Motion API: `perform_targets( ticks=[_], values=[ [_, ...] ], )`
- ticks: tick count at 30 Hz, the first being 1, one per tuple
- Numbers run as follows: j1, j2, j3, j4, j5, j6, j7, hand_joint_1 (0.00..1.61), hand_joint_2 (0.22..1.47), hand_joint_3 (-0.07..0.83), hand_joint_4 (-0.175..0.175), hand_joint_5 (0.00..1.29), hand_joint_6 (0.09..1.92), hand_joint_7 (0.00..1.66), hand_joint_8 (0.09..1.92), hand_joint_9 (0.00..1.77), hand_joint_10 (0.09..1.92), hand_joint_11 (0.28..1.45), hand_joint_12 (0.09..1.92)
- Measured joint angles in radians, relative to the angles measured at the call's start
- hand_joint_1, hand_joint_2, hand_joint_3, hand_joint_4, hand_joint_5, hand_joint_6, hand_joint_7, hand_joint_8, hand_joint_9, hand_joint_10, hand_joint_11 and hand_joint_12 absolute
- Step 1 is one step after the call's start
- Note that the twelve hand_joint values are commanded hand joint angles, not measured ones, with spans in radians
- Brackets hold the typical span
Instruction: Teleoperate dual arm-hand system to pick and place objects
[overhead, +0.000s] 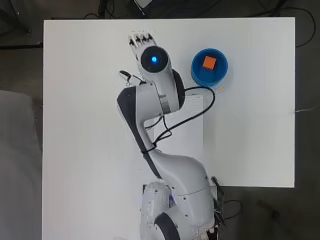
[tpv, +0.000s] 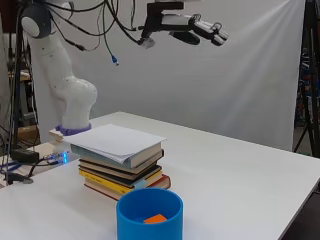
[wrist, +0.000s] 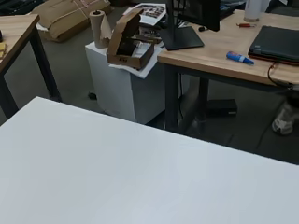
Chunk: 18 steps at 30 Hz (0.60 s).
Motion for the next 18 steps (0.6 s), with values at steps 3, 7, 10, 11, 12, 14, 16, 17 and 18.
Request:
perform_targets(
  ticks=[3, 7, 10, 11, 12, 14, 16, 17, 18],
  values=[
    [-0.188, -0.074, 0.157, -0.077, -0.014, -0.039, 0.053, 0.19, 0.98, 0.006, -0.01, 0.26, 0.09, 0.27, 0.09, 0.39, 0.09, 0.41, 0.09],
    [-0.396, -0.151, 0.336, -0.169, -0.012, -0.087, 0.13, 0.21, 0.99, 0.007, -0.001, 0.27, 0.09, 0.26, 0.09, 0.39, 0.09, 0.41, 0.09],
    [-0.456, -0.172, 0.393, -0.242, -0.009, -0.105, 0.166, 0.22, 1.0, 0.009, 0.004, 0.27, 0.09, 0.27, 0.09, 0.39, 0.09, 0.42, 0.09],
    [-0.463, -0.174, 0.4, -0.252, -0.009, -0.109, 0.174, 0.22, 1.0, 0.009, 0.005, 0.28, 0.09, 0.27, 0.09, 0.39, 0.09, 0.42, 0.09],
    [-0.467, -0.176, 0.405, -0.255, -0.008, -0.113, 0.182, 0.22, 1.0, 0.009, 0.006, 0.28, 0.09, 0.27, 0.09, 0.39, 0.09, 0.42, 0.09],
    [-0.474, -0.177, 0.414, -0.25, -0.007, -0.118, 0.194, 0.22, 1.01, 0.009, 0.008, 0.29, 0.09, 0.28, 0.09, 0.4, 0.09, 0.43, 0.09],
    [-0.475, -0.172, 0.416, -0.246, -0.017, -0.121, 0.199, 0.21, 1.01, 0.008, 0.009, 0.29, 0.09, 0.29, 0.09, 0.41, 0.09, 0.43, 0.09],
    [-0.474, -0.165, 0.414, -0.244, -0.02, -0.12, 0.199, 0.21, 1.01, 0.006, 0.009, 0.3, 0.09, 0.29, 0.09, 0.41, 0.09, 0.43, 0.09],
    [-0.472, -0.154, 0.412, -0.242, -0.022, -0.119, 0.198, 0.21, 1.01, 0.005, 0.008, 0.3, 0.09, 0.3, 0.09, 0.41, 0.09, 0.43, 0.09]
  ],
)
